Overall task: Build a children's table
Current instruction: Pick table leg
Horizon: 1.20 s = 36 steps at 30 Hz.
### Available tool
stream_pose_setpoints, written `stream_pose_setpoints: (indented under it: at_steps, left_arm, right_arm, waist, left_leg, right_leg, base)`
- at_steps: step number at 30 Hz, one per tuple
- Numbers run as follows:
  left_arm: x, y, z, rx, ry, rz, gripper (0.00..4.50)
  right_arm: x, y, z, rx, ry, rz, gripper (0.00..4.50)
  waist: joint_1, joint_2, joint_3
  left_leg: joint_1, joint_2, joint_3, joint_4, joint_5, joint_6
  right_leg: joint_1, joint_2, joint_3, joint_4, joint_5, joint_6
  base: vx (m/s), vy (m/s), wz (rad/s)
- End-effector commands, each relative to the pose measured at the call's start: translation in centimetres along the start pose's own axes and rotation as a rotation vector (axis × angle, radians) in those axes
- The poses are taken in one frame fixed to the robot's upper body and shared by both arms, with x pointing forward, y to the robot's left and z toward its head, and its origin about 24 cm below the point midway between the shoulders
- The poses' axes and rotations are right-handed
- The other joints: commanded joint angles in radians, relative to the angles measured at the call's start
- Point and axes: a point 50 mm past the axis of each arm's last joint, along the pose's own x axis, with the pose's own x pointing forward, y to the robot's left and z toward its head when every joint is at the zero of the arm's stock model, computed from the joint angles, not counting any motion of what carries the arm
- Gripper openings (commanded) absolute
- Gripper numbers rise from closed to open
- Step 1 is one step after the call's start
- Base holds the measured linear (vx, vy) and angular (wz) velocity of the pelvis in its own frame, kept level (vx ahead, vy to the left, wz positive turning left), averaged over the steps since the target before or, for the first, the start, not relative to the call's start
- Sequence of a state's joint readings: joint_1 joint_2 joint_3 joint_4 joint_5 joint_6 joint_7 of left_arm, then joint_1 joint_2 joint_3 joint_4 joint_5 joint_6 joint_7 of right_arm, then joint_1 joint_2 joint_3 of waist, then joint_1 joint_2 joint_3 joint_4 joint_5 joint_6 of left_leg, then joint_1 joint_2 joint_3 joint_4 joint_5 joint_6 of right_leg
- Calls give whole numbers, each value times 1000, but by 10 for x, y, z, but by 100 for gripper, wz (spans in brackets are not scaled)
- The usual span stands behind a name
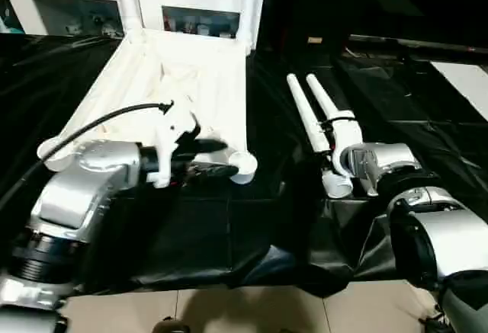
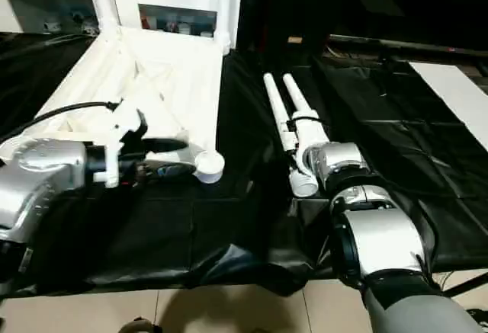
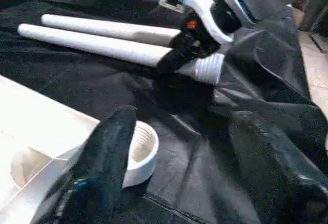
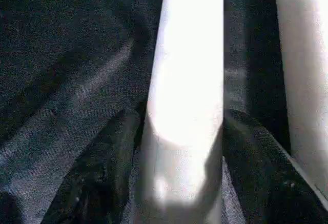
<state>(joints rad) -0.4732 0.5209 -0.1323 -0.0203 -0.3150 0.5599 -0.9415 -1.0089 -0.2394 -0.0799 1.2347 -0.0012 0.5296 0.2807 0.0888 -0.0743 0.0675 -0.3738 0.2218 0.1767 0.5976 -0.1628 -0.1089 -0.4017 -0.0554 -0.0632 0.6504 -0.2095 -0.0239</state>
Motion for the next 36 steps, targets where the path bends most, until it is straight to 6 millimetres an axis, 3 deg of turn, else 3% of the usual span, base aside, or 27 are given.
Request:
stream_pose_setpoints:
  at_steps: [1,2,3,5,6,7,8,9,11,13,15,17,18,19,20,21,22,23,26,28,31,34,36]
  left_arm:
    - [0,4,1,13,-40,63,359]
    - [2,8,7,38,-143,148,377]
    - [3,9,9,52,-177,188,380]
    - [4,11,10,37,-193,224,390]
    - [5,10,9,24,-192,215,390]
    - [6,10,9,-17,-186,207,403]
    - [7,10,8,-31,-186,205,414]
    - [8,12,8,-65,-187,203,420]
    - [8,15,7,-101,-188,234,442]
    - [9,20,2,-156,-137,315,450]
    - [11,21,-1,-181,-124,334,450]
    - [15,23,-8,-197,-72,382,450]
    - [15,23,-8,-197,-72,382,450]
    - [21,30,0,-263,-172,459,450]
    - [21,30,0,-263,-172,459,450]
    - [23,33,8,-311,-252,468,450]
    - [24,34,10,-324,-275,475,450]
    - [25,36,14,-339,-293,483,450]
    - [28,44,22,-440,-300,487,450]
    - [31,50,35,-526,-377,447,450]
    - [40,41,49,-575,-455,340,450]
    - [43,38,55,-611,-498,301,450]
    - [43,38,55,-611,-498,301,450]
  right_arm:
    - [2,-4,-9,29,10,-6,231]
    - [3,-2,-9,38,-8,3,215]
    - [3,-1,-9,41,-10,8,204]
    - [4,1,-8,49,-31,21,193]
    - [4,2,-8,52,-35,23,193]
    - [5,5,-6,57,-54,28,189]
    - [5,6,-4,63,-71,32,186]
    - [5,8,-2,76,-93,35,184]
    - [5,9,-1,81,-110,33,184]
    - [4,9,3,99,-160,22,183]
    - [4,9,5,108,-180,20,183]
    - [0,11,17,113,-299,44,183]
    - [0,11,17,113,-299,44,183]
    - [-13,22,35,33,-511,131,183]
    - [-13,22,35,33,-511,131,183]
    - [-21,31,41,-41,-601,175,182]
    - [-23,34,42,-62,-620,183,182]
    - [-28,39,43,-113,-661,198,182]
    - [-37,54,43,-276,-750,205,182]
    - [-47,78,40,-494,-839,226,182]
    - [-49,97,37,-587,-856,240,182]
    - [-52,103,35,-672,-880,234,182]
    - [-52,103,35,-672,-880,234,181]
  waist:
    - [0,-4,-80]
    - [2,1,-79]
    - [1,1,-79]
    - [2,9,-82]
    - [1,5,-83]
    - [3,21,-83]
    - [1,15,-82]
    - [4,27,-82]
    - [2,20,-83]
    - [3,30,-83]
    - [3,26,-84]
    - [4,40,-84]
    - [5,36,-85]
    - [4,44,-86]
    - [8,41,-83]
    - [9,39,-91]
    - [14,44,-90]
    - [12,41,-90]
    - [15,45,-84]
    - [17,46,-83]
    - [13,48,-83]
    - [16,53,-84]
    - [17,50,-84]
  left_leg:
    - [9,6,9,-57,-90,-23]
    - [8,7,8,-57,-100,-24]
    - [9,8,8,-57,-103,-26]
    - [11,9,5,-58,-103,-27]
    - [11,8,6,-57,-102,-26]
    - [12,7,4,-57,-108,-27]
    - [11,7,5,-58,-111,-28]
    - [14,7,3,-58,-124,-34]
    - [14,7,4,-58,-136,-38]
    - [17,7,2,-57,-147,-42]
    - [16,6,1,-57,-146,-37]
    - [15,5,0,-56,-143,-34]
    - [16,6,0,-55,-144,-32]
    - [14,3,-2,-55,-144,-28]
    - [13,3,3,-54,-147,-18]
    - [10,4,-3,-52,-116,-9]
    - [13,4,-2,-50,-105,-1]
    - [9,3,-5,-53,-104,6]
    - [12,1,-2,-52,-117,-5]
    - [12,-2,-5,-54,-130,-13]
    - [13,0,-6,-55,-154,-15]
    - [16,3,-6,-54,-153,-8]
    - [11,1,-7,-55,-148,-5]
  right_leg:
    - [59,-68,50,-59,-7,-179]
    - [59,-70,50,-63,-15,-178]
    - [60,-70,51,-62,-15,-177]
    - [59,-69,49,-57,-1,-177]
    - [58,-68,49,-58,5,-178]
    - [57,-69,48,-57,9,-183]
    - [57,-68,48,-58,10,-184]
    - [56,-69,47,-57,7,-188]
    - [57,-66,48,-57,11,-196]
    - [56,-65,48,-56,14,-196]
    - [59,-66,46,-58,13,-197]
    - [58,-63,47,-58,38,-194]
    - [58,-65,47,-60,43,-193]
    - [61,-64,46,-59,47,-199]
    - [61,-63,48,-67,60,-192]
    - [69,-66,47,-55,101,-204]
    - [64,-66,46,-59,124,-212]
    - [67,-64,44,-56,119,-221]
    - [63,-62,45,-62,90,-209]
    - [65,-64,44,-66,46,-196]
    - [63,-64,44,-67,23,-207]
    - [60,-62,46,-66,61,-210]
    - [65,-62,45,-65,68,-202]
  base:
    - [0,0,0]
    - [0,0,0]
    - [0,0,0]
    - [0,0,0]
    - [0,0,0]
    - [0,0,0]
    - [0,0,0]
    - [0,0,0]
    - [0,0,0]
    - [0,0,0]
    - [0,0,0]
    - [0,0,0]
    - [0,0,0]
    - [0,0,0]
    - [0,0,0]
    - [0,0,0]
    - [0,0,0]
    - [0,0,0]
    - [0,0,0]
    - [0,0,0]
    - [0,0,0]
    - [0,0,0]
    - [0,0,0]
